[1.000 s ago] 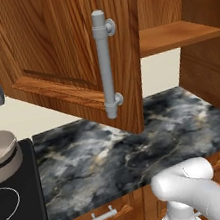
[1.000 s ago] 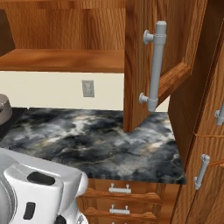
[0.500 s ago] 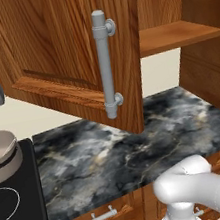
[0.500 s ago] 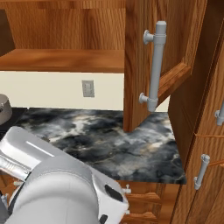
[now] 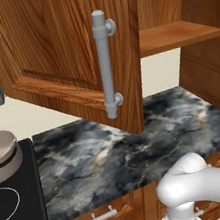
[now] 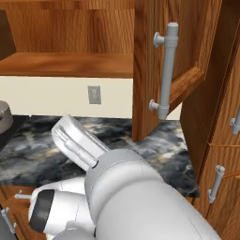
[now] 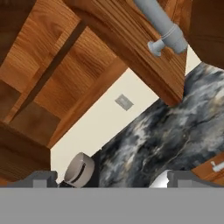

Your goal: Open the cabinet and move the ladle to the pot. Then close the cabinet.

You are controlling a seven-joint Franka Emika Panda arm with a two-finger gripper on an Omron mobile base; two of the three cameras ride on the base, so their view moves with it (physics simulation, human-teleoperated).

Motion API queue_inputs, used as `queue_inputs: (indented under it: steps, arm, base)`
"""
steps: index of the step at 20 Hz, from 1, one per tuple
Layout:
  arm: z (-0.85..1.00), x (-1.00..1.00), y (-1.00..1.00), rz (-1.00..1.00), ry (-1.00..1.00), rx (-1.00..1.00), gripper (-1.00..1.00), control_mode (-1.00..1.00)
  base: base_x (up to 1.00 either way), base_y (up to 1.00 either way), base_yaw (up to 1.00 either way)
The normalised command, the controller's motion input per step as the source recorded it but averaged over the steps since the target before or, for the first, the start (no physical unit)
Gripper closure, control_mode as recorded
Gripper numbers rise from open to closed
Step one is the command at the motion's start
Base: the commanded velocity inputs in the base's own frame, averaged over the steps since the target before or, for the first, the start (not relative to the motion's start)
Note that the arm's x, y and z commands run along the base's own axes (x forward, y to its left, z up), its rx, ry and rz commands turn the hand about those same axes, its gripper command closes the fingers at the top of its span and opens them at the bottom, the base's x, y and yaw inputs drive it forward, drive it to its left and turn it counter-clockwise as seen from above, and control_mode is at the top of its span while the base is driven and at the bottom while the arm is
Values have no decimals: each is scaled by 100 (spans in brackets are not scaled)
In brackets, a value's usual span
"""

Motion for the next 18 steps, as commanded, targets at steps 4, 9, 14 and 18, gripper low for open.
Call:
queue_inputs:
  steps: [4, 9, 14, 18]
  arm:
    - [0, 55, -24, 0, 0, 3, -100, -100]
    - [-3, 56, -49, 0, 0, 6, -100, -100]
    - [-21, 60, -43, 0, 0, 5, -100, -100]
    - [-31, 64, -32, 0, -2, 5, -100, -100]
  base:
    - [0, 0, 0]
    - [0, 0, 0]
    - [0, 0, 0]
    - [0, 0, 0]
